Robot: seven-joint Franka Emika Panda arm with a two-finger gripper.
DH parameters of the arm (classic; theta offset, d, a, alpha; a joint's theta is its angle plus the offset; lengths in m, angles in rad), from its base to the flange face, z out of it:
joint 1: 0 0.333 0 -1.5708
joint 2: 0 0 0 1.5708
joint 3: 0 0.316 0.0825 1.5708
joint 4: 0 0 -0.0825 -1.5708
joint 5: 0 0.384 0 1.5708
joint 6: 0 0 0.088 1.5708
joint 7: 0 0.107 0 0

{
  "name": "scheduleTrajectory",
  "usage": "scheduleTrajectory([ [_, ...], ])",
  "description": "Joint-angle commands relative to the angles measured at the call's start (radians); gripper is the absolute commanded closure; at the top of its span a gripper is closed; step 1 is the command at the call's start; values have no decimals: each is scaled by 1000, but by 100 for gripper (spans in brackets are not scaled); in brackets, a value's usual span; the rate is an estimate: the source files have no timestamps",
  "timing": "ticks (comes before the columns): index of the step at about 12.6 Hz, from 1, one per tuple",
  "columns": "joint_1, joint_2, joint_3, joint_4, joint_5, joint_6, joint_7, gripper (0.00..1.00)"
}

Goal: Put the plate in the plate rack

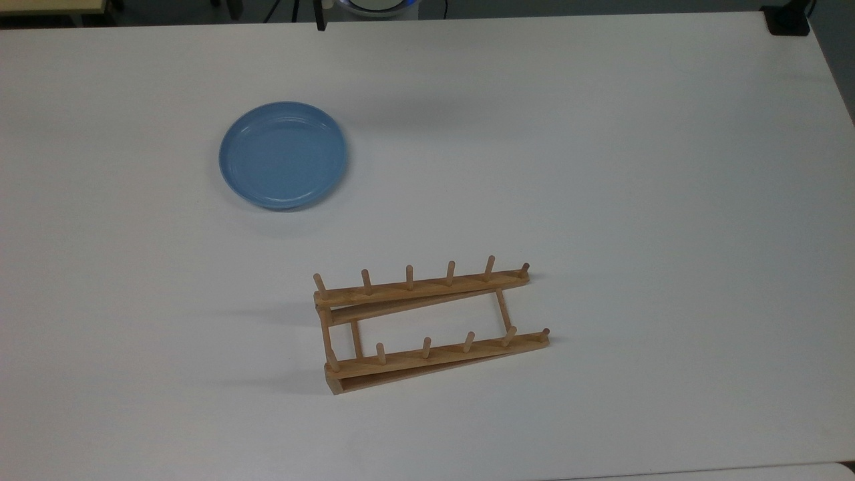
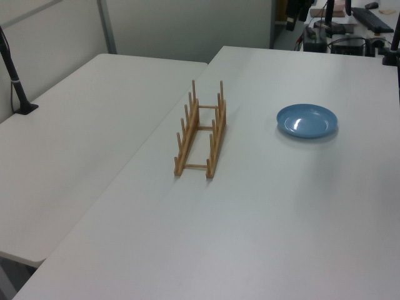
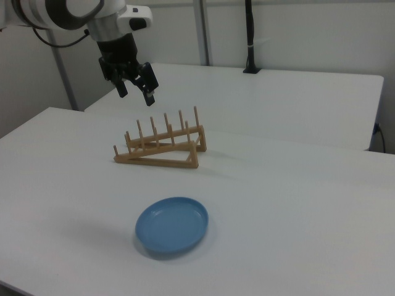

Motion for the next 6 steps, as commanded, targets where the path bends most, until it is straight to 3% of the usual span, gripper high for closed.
scheduleTrajectory([
  [1,22,-18,-19,-29,-2,18,-19,0],
  [6,22,-18,-19,-33,-2,22,-25,0],
])
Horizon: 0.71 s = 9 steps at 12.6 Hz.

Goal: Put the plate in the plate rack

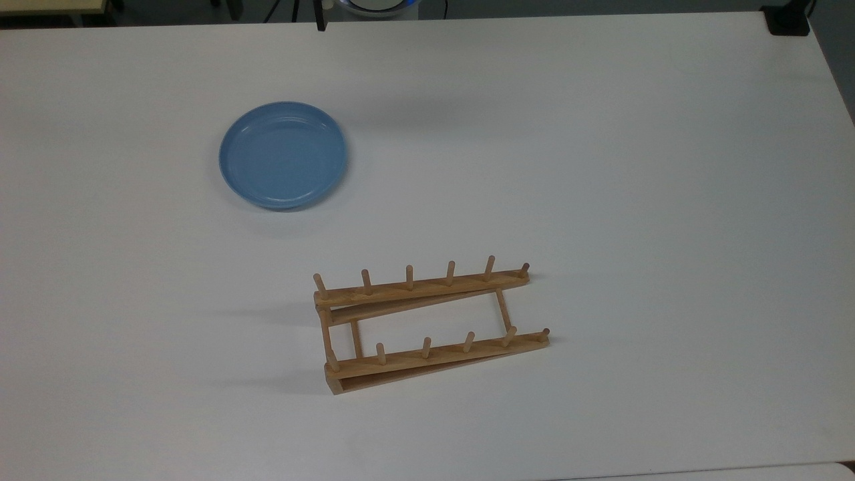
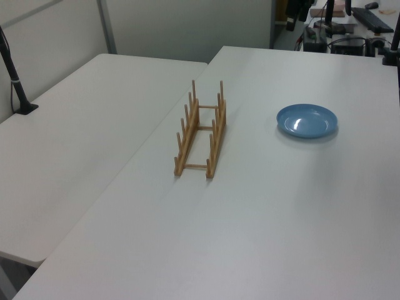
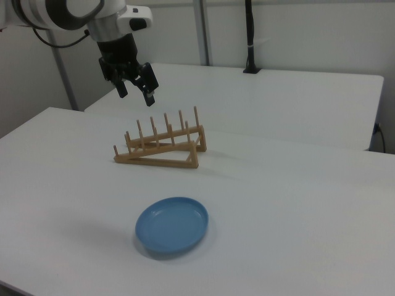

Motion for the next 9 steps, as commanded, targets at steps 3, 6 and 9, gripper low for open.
scheduleTrajectory([
  [3,17,-18,-19,-38,-2,20,-127,0],
  [6,13,-18,-19,-40,-2,18,-161,0],
  [9,13,-22,-19,-52,-12,17,-177,0],
])
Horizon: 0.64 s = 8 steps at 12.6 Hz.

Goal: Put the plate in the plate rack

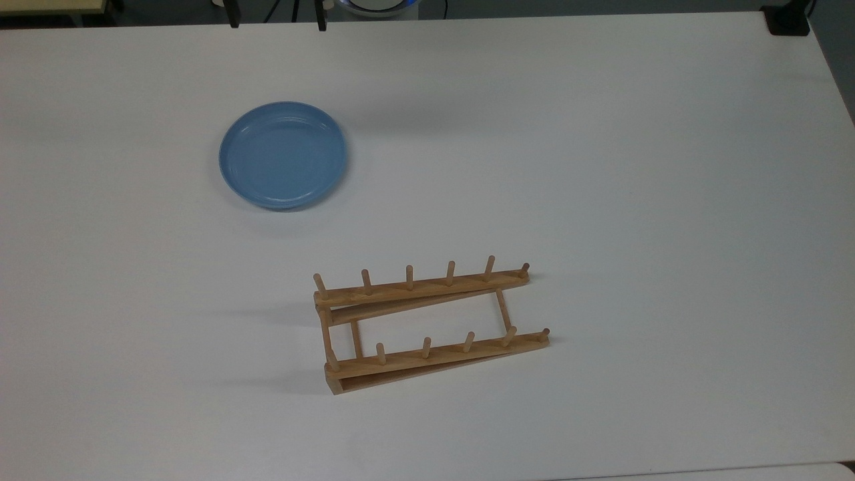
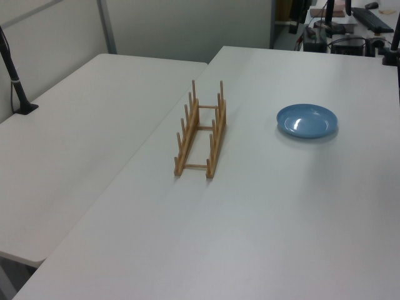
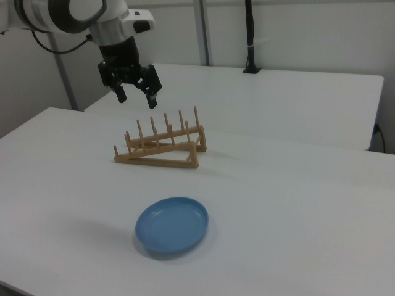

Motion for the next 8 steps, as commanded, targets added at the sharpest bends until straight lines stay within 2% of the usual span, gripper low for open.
scheduleTrajectory([
  [1,13,-21,-9,-38,-20,17,-41,0],
  [5,5,-13,-9,-90,-78,15,-41,0],
  [8,-37,19,-9,-113,-88,25,-100,0],
])
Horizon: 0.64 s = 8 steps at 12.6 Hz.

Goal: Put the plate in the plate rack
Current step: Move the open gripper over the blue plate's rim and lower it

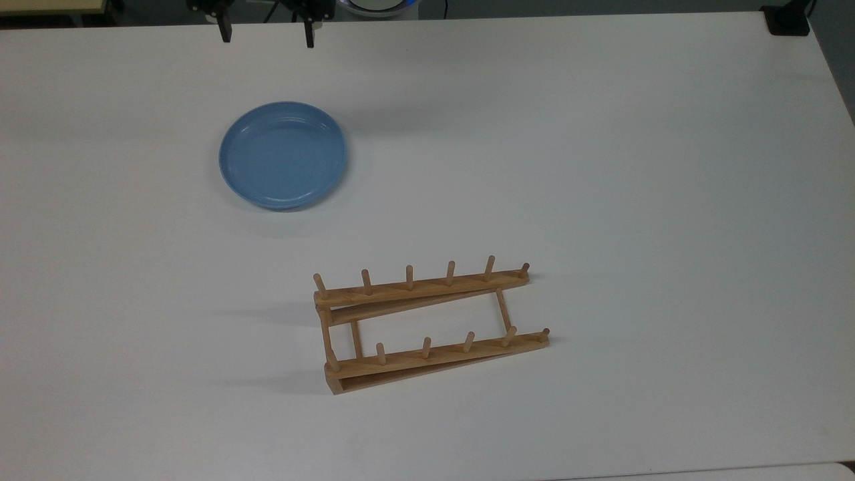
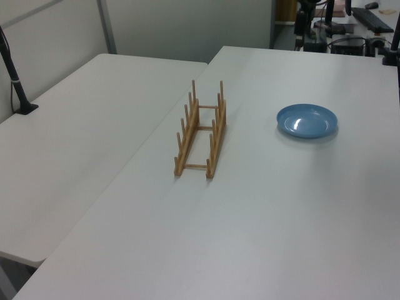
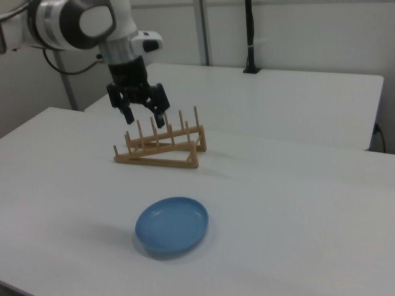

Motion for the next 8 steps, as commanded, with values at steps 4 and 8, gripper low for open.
scheduleTrajectory([
  [4,-52,4,-13,-170,-22,193,-72,0],
  [8,-82,51,-14,-270,-72,386,-72,0],
])
